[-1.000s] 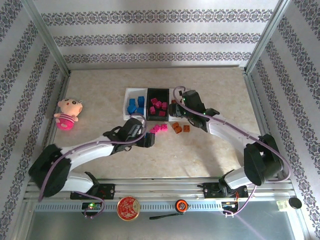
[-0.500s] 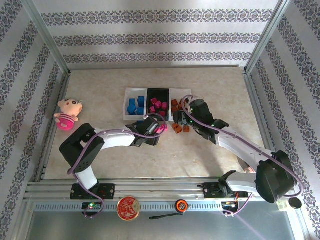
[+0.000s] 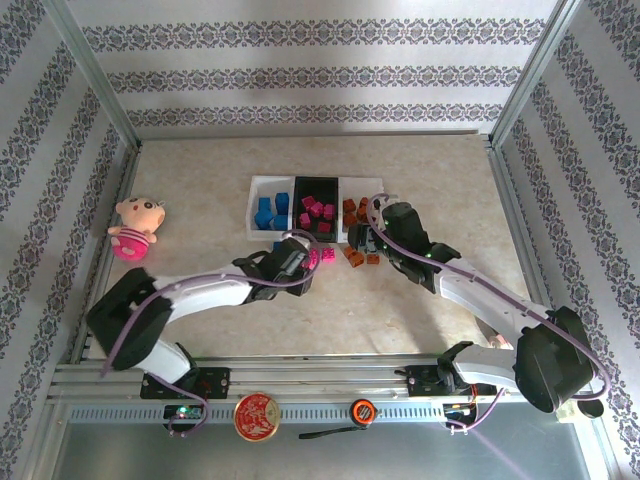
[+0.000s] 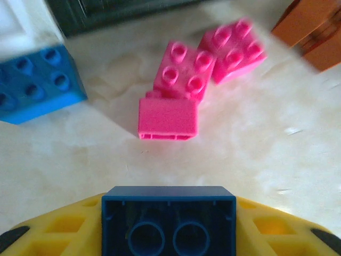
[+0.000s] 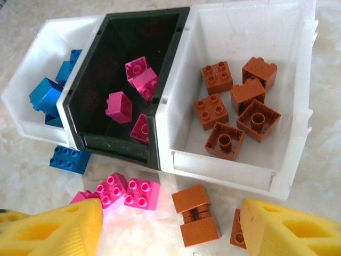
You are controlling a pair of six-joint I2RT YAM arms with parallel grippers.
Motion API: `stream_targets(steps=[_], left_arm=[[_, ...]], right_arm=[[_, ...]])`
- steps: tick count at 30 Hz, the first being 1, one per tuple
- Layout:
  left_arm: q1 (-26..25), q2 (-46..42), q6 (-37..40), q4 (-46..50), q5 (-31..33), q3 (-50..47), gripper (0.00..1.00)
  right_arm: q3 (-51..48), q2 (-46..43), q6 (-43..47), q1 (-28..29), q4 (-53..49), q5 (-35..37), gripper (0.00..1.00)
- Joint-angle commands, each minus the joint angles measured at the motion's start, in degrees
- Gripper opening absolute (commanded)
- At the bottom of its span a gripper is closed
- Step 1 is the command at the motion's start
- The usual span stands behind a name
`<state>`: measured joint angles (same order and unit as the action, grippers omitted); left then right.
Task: Sort the legos into containers by color
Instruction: Place the lego in the container.
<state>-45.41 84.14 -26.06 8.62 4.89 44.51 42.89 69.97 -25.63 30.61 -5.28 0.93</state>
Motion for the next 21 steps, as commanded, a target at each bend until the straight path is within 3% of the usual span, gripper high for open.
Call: stream_targets(steps=[1,5,11,21], left_arm=[[2.9,-7.3,-2.2,-0.1,-2.7,-0.1,0.44],[11.8,-8.7,-2.4,0.5,-6.8,4.2,0.43],[21.7,0.8,-2.1,-0.4,-9.1,14.0,0.42],[26.4,17.6,-1.2,2.4,-8.9,29.6,0.46]], right_arm=[[-1.7,-1.1,-1.2,-0.1,1.7,0.1,0.69],[-2.7,-1.0,-1.6,0.5,2.2,-0.1,0.69],[-3.6,-1.1,-1.9,1.1,2.1,-0.1,0.69],[-6.1,-3.0,-2.4,2.5,1.6,-1.0,0.69]])
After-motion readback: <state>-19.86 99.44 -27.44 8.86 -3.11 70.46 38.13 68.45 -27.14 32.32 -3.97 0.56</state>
